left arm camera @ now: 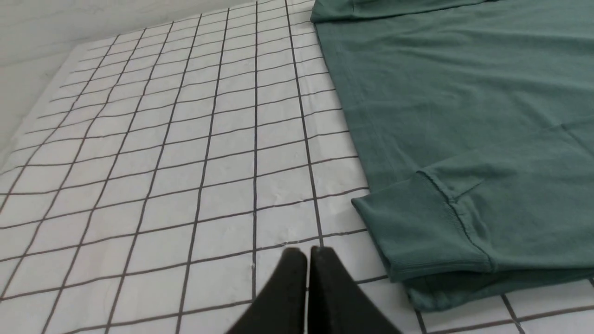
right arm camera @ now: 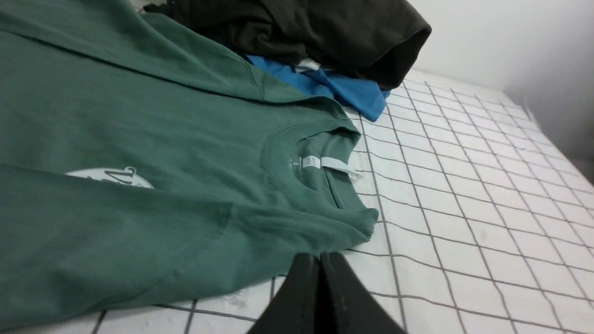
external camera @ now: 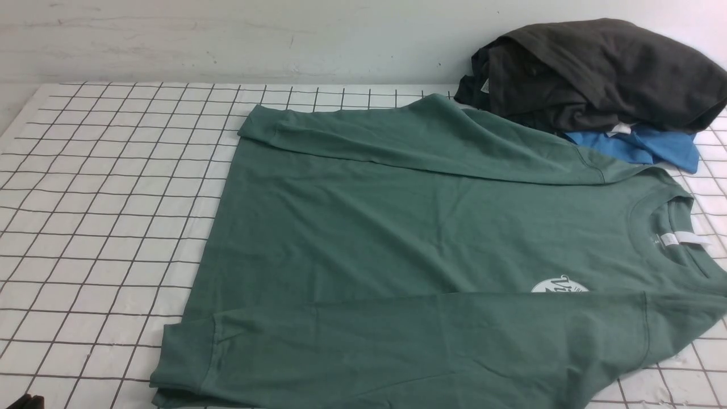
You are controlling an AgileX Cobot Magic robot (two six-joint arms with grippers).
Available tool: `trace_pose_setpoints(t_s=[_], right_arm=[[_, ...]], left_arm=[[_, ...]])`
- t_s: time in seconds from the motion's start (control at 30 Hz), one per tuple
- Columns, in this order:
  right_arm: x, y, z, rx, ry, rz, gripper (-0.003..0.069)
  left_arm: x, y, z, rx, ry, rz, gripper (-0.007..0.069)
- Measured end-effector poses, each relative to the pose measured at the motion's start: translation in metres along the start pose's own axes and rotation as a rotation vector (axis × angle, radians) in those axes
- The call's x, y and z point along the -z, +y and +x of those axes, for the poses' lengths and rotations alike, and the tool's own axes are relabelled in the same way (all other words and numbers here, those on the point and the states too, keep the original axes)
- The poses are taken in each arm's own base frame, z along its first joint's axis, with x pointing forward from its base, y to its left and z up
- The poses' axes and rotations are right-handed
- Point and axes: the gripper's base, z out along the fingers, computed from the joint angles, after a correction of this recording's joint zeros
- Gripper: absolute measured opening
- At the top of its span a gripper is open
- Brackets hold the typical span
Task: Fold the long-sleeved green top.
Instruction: Use the left arm to clamp the cuff closest to it
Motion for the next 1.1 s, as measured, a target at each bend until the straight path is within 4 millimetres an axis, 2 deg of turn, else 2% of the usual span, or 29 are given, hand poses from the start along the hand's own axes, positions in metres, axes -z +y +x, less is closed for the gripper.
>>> trace_pose_setpoints(t_s=[0.17,0.3,0.33,0.47,0.57,0.63,0.67,0.73,0.77,0.87,0.93,0.97,1.03,1.1], right_arm=[[0.0,-0.002,-0.001,0.069,-0.017,0.021,-0.0014],[0.0,-0.002,-0.01,0.091,-0.122,0.035,-0.0014],[0.002,-0.003,-0.019,0.1,-0.225,0.045,-0.0014],[0.014,-0.002,-0.048,0.139,-0.561,0.073,-0.0014],[0.031,-0.001,-0.068,0.158,-0.858,0.089,-0.0014],[0.043,0.0,-0.076,0.16,-1.016,0.095,-0.0014],[0.044,0.0,-0.077,0.16,-1.033,0.096,-0.0014],[0.057,0.001,-0.083,0.123,-1.19,0.08,-0.0014],[0.058,0.001,-0.084,0.117,-1.207,0.077,-0.0014],[0.061,-0.004,-0.087,-0.068,-1.233,0.006,-0.0014],[0.06,-0.014,-0.099,-0.176,-1.142,-0.004,-0.0014],[0.061,-0.015,-0.101,-0.181,-1.149,-0.003,-0.0014],[0.062,-0.029,-0.132,-0.221,-1.013,0.009,-0.0014],[0.059,-0.034,-0.142,-0.228,-0.94,0.014,-0.0014]], left_arm=[[0.0,0.001,-0.007,-0.007,-0.087,-0.013,-0.0007],[0.003,0.003,-0.023,-0.01,-0.26,-0.034,-0.0007],[0.005,0.004,-0.031,-0.011,-0.351,-0.045,-0.0007],[0.012,0.005,-0.045,-0.012,-0.526,-0.066,-0.0007],[0.019,0.007,-0.056,-0.011,-0.667,-0.082,-0.0007],[0.023,0.007,-0.06,0.0,-0.733,-0.086,-0.0007],[0.024,0.007,-0.061,0.002,-0.742,-0.086,-0.0007],[0.032,0.008,-0.068,0.059,-0.863,-0.073,-0.0007],[0.032,0.008,-0.068,0.066,-0.863,-0.069,-0.0007],[0.04,0.01,-0.081,0.189,-0.918,-0.013,-0.0007],[0.052,0.013,-0.109,0.218,-0.89,0.0,-0.0007],[0.053,0.013,-0.112,0.219,-0.885,0.0,-0.0007],[0.056,0.019,-0.156,0.217,-0.765,-0.004,-0.0007],[0.051,0.02,-0.168,0.211,-0.699,-0.007,-0.0007]])
